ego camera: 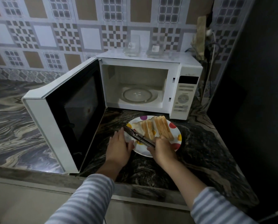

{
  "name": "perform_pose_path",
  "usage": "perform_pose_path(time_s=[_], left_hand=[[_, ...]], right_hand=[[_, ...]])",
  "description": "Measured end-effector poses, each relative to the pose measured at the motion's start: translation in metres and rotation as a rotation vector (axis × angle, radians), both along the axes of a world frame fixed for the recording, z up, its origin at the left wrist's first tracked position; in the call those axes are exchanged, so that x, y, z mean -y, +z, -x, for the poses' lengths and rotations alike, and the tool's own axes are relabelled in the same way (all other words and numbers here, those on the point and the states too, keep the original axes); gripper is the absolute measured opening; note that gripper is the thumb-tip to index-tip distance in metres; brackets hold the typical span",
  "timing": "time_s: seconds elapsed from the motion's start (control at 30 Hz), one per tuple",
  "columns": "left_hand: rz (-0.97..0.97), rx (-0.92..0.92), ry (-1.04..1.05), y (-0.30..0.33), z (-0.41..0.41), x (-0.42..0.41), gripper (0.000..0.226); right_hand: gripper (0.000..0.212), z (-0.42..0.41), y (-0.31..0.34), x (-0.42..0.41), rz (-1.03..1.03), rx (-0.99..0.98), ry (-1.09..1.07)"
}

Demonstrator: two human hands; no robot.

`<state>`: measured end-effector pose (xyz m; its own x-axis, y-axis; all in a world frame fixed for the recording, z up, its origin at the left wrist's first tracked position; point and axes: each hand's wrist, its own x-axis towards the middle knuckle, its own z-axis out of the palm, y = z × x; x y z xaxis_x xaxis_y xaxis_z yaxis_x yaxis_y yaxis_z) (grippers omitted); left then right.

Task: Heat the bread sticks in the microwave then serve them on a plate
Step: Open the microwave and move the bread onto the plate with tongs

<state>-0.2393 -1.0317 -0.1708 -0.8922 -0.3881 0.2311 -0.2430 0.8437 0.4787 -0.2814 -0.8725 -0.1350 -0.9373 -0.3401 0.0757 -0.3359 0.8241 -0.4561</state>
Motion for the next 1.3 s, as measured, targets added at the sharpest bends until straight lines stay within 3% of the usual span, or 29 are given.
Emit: perform_pose_path(time_s=[0.23,0.5,0.73,0.93,1.17,1.3], left_hand=[[0.022,0.196,0.032,-0.016,0.001,-0.007,0.066],[0.053,0.218,-0.007,-0.019,0.005,-0.005,0.064],[0.092,0.226,-0.027,-0.02,0.011,0.002,0.063],[0.126,0.254,-0.121,-0.021,0.017,0.024,0.066],[0.073,0.227,-0.108,-0.021,0.025,0.025,0.062],[-0.074,0.202,-0.104,-0.018,0.029,0.026,0.065]], right_hand=[[0.039,-0.005,-0.017,0.017,-0.136,-0.141,-0.062],[0.031,0.028,-0.021,-0.021,0.109,-0.22,-0.288],[0.045,0.084,-0.029,-0.057,-0.081,-0.004,-0.363],[0.051,0.086,-0.04,-0.058,-0.33,0.099,-0.245],[0.047,0.095,-0.042,-0.06,-0.276,0.134,-0.23],[0.047,0.084,-0.043,-0.058,-0.213,0.127,-0.249]])
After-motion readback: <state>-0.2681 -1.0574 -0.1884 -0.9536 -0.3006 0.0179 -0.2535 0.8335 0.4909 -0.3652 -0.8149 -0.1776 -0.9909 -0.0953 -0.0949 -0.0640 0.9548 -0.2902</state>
